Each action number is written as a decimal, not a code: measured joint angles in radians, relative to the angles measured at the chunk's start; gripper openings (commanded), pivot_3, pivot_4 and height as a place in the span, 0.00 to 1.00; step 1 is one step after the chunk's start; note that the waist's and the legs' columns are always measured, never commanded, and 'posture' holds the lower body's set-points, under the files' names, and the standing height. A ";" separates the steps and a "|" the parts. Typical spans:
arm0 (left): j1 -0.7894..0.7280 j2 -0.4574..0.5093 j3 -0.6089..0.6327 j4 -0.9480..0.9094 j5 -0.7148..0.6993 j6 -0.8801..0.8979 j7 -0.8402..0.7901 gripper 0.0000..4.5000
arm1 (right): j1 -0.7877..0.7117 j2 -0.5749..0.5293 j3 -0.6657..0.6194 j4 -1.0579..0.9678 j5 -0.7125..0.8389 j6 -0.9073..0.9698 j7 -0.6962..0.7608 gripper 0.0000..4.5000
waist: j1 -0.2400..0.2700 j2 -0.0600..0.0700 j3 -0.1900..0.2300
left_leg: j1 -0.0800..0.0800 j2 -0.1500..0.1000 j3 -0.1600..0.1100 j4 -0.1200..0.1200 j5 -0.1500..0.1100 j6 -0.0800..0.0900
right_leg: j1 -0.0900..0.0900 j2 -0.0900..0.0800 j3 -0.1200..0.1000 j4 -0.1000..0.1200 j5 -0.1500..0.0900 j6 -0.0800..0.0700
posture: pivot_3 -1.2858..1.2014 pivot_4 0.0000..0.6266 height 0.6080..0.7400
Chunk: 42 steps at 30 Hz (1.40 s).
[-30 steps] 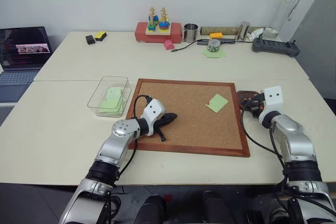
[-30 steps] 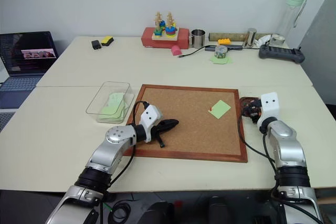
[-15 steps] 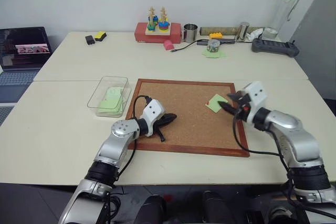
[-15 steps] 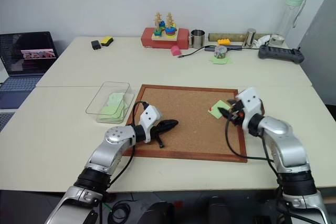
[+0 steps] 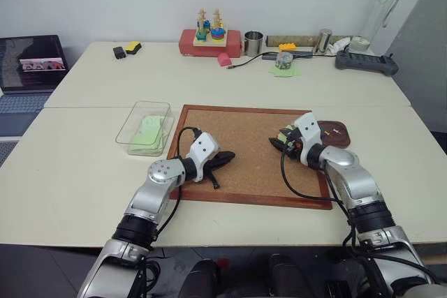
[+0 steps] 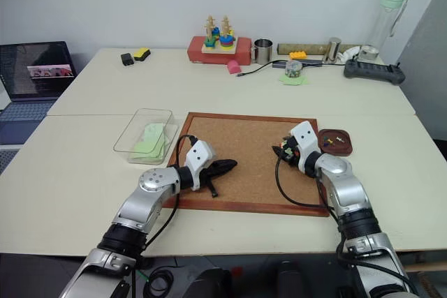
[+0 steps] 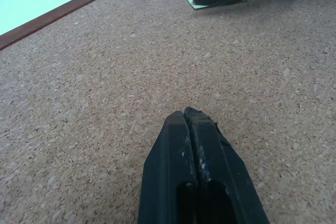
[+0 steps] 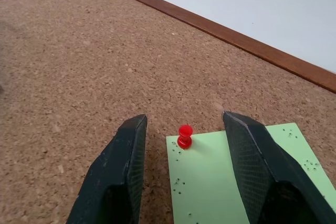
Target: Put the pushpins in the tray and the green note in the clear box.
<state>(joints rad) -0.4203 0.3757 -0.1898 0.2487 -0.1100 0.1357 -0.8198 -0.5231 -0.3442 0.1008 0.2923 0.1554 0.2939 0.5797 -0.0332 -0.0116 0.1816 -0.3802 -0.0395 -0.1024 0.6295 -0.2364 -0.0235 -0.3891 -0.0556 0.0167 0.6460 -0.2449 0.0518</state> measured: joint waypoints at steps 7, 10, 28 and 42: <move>0.002 0.000 0.000 -0.005 0.000 0.006 0.001 0.00 | -0.001 0.013 -0.004 0.043 -0.001 -0.035 0.001 0.29 | 0.000 0.000 0.000 | 0.000 0.000 0.000 0.000 0.000 0.000 | 0.000 0.000 0.000 0.000 0.000 0.000 | 0.52 0.24 1.00; 0.002 0.000 0.000 -0.005 0.000 0.007 0.001 0.00 | -0.001 0.015 -0.005 0.052 -0.001 -0.049 0.001 0.18 | 0.000 0.000 0.000 | 0.000 0.000 0.000 0.000 0.000 0.000 | 0.000 0.000 0.000 0.000 0.000 0.000 | 0.52 0.24 1.00; 0.007 0.000 0.000 -0.006 0.000 0.008 0.001 0.00 | 0.043 -0.010 -0.010 -0.086 -0.004 -0.059 0.041 0.01 | 0.000 0.000 0.000 | 0.000 0.000 0.000 0.000 0.000 0.000 | 0.000 0.000 0.000 0.000 0.000 0.000 | 0.52 0.24 1.00; -0.031 0.037 0.128 -0.107 -0.174 0.257 -0.043 0.21 | 0.045 -0.191 0.127 -0.418 -0.069 -0.168 0.251 0.00 | -0.001 -0.002 0.002 | -0.002 0.001 -0.002 0.000 0.000 0.000 | -0.002 0.000 -0.002 0.000 -0.003 0.005 | 0.52 0.24 1.00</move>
<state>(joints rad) -0.4511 0.4130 -0.0614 0.1421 -0.2844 0.3922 -0.8626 -0.4783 -0.5351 0.2273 -0.1254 0.0859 0.1257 0.8304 -0.0341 -0.0137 0.1838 -0.3825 -0.0388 -0.1048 0.6296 -0.2364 -0.0237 -0.3907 -0.0552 0.0149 0.6459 -0.2478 0.0566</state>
